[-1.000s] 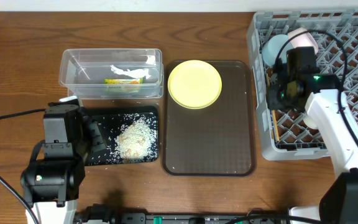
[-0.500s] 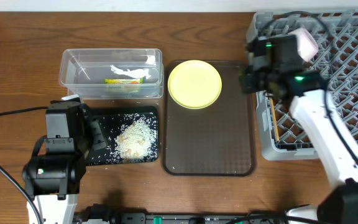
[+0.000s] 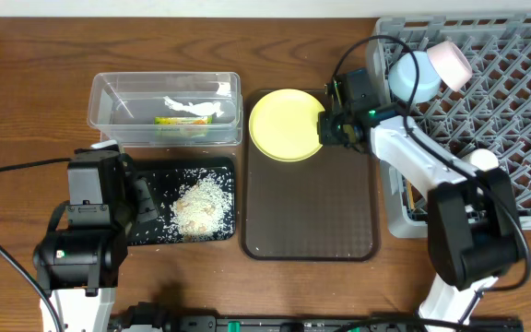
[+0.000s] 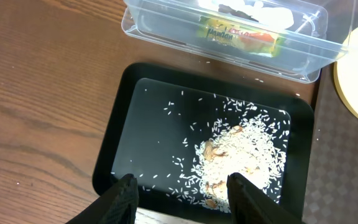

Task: Sort waste into correct bins and load items into the dishwasher rack
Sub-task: 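Reach the right gripper to the yellow plate's edge and grasp it, then lift the yellow plate with the right gripper and stand it in the rack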

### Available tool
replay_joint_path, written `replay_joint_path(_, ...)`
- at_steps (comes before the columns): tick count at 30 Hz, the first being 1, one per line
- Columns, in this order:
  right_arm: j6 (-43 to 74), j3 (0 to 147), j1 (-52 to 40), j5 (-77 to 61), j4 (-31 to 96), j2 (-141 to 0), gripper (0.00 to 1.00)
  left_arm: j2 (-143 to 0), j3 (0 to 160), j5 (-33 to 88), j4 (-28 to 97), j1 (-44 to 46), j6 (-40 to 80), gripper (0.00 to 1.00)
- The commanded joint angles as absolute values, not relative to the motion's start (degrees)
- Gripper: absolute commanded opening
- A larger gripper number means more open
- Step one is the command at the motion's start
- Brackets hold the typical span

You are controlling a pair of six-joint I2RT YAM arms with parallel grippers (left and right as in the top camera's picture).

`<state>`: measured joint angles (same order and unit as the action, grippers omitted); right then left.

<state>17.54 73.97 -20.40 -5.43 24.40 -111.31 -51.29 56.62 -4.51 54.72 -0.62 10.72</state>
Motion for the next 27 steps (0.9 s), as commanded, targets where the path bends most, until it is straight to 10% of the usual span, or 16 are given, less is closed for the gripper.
replay_joint_path(1,21.7,73.7,-21.1,-4.5,23.7,-114.1,0.37,-51.3,56.4,-4.9,54.8,-0.4,11.5,0.5)
replay_joint_path(12,22.3,73.7,-21.0,-3.2,27.0,-116.5,0.01,-51.3,56.4,-4.9,54.8,-0.4,11.5,0.5)
replay_joint_path(27,7.6,74.5,-12.7,6.4,36.8,-93.6,0.01,-51.3,56.4,-5.0,54.8,-0.4,11.5,0.5)
